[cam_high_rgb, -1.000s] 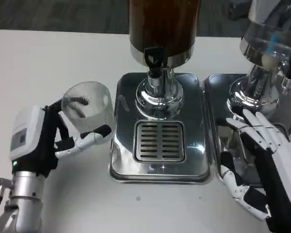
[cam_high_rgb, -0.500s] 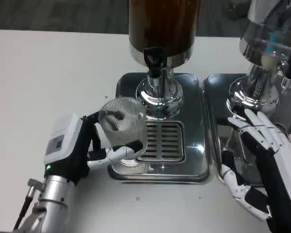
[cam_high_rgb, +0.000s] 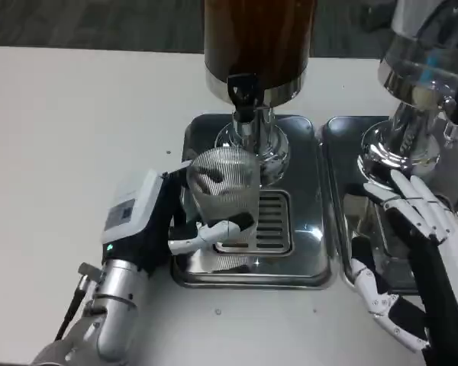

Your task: Grasp the cup under the faucet to collect the drink, then remove the cup.

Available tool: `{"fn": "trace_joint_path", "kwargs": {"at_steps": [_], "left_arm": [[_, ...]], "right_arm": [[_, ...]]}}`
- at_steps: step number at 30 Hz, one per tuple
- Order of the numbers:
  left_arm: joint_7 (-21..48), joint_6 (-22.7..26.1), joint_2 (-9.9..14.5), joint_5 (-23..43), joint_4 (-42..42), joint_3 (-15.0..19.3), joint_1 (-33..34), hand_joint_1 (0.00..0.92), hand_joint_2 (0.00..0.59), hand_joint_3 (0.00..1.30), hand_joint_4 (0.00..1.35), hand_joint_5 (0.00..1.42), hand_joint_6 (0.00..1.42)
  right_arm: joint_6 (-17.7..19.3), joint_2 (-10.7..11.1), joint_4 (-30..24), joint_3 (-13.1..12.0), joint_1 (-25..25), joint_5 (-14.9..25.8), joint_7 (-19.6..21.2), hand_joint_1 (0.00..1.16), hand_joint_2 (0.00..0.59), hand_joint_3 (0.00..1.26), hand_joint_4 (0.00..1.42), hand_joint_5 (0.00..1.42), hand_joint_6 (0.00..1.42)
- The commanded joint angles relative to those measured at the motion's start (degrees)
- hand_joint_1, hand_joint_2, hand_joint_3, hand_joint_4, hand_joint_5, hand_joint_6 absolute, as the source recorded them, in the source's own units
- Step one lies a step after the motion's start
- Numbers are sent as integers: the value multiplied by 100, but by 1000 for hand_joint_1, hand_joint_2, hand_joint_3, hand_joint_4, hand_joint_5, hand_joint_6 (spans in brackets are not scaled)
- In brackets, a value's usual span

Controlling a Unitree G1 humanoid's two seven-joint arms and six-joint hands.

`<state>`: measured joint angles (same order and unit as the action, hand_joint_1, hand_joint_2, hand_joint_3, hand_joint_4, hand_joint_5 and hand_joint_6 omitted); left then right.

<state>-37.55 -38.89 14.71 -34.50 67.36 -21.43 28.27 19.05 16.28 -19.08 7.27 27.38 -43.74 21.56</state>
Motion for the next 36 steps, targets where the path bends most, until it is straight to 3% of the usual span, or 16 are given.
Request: {"fn": "trace_joint_path", "kwargs": {"at_steps": [1,9,14,16,17,20,26,36], "left_arm": [[139,67,-83,-8,106,-48,154,386,123,567,714,1090,1424],[553,51,-210,39,136,-80,229,285,114,455,574,960,1289],[852,105,-154,116,141,-29,196,163,69,226,354,698,981],[880,97,-76,111,106,-34,155,131,60,157,228,518,715],[894,113,-28,77,79,-67,136,122,58,130,168,433,595],[927,179,66,37,24,-101,82,105,55,102,97,343,437],[1056,0,258,68,-121,-69,-85,103,52,96,15,240,318],[1131,-631,656,265,-827,90,-648,85,47,71,0,188,288]], "right_arm": [[25,-38,-162,-48,104,-71,31,483,553,285,109,86,143],[14,-54,-201,-71,159,-81,5,472,558,285,109,86,143],[22,-58,-162,-58,105,-72,-8,456,555,299,109,86,147],[23,-60,-131,-44,75,-72,-11,454,554,299,109,86,147],[28,-57,-102,-39,44,-65,-16,453,554,299,109,88,147],[39,-54,-60,-19,0,-65,-16,449,554,300,109,93,147],[60,-51,49,21,-69,-58,2,445,557,305,109,96,148],[74,-91,141,63,-99,-66,54,445,562,307,114,97,148]]}}
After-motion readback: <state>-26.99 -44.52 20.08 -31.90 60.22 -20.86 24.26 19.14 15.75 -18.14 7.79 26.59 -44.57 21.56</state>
